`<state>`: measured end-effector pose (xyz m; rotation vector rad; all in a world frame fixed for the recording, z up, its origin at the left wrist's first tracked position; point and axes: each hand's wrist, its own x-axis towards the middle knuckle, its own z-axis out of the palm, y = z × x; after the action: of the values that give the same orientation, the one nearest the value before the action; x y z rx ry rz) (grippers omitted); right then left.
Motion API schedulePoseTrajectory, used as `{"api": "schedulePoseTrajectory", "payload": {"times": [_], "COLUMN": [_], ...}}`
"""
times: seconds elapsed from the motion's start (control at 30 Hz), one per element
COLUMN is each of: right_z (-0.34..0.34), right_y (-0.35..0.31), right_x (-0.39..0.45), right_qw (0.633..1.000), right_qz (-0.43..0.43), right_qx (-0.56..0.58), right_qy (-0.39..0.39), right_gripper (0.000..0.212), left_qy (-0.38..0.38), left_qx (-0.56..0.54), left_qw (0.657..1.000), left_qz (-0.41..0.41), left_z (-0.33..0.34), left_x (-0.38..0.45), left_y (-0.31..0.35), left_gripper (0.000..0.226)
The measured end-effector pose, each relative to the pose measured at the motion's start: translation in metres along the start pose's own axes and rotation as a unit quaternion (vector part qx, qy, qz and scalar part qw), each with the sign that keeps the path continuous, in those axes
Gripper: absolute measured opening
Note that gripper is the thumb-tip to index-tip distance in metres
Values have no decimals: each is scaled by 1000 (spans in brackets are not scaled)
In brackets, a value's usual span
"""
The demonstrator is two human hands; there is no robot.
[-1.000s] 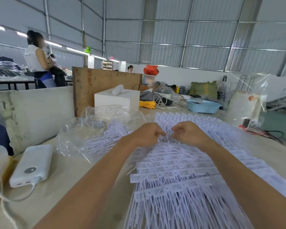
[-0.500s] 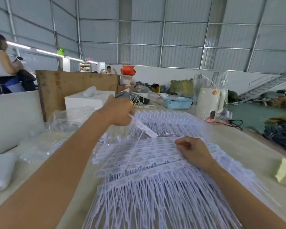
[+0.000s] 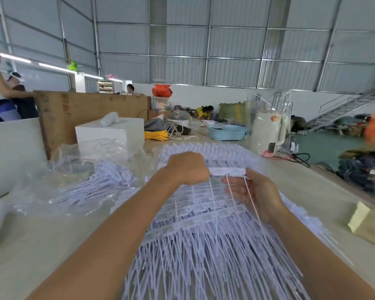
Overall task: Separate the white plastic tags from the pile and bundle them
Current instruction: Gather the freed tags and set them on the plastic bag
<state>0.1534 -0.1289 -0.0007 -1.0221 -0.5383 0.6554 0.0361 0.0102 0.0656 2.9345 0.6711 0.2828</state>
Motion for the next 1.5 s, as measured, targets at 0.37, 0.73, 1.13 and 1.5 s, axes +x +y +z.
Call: {"api": "schedulePoseTrajectory", "payload": {"times": [0.37, 0.73, 1.13, 1.5], "right_z": [-1, -1, 5, -18], "right_y": [5, 11, 15, -21], "right_x": [1, 0, 3, 9], "right_qw": [979, 950, 808, 874], "right_qz": [-41, -111, -294, -229], "right_qx": [-202, -292, -510, -359], "right_qy": [1, -16, 29, 234], "right_gripper": [8, 13, 15, 13], "left_qy": [-34, 3, -17, -23], "left_qx": [-158, -186, -378, -292], "left_qw": [986, 982, 925, 956], "left_qz": [32, -5, -23, 30], "left_z": [37, 55, 47, 41], "left_x": [9, 14, 8, -2], "left_y": [-5, 14, 13, -2], "left_gripper": [26, 48, 38, 45]}}
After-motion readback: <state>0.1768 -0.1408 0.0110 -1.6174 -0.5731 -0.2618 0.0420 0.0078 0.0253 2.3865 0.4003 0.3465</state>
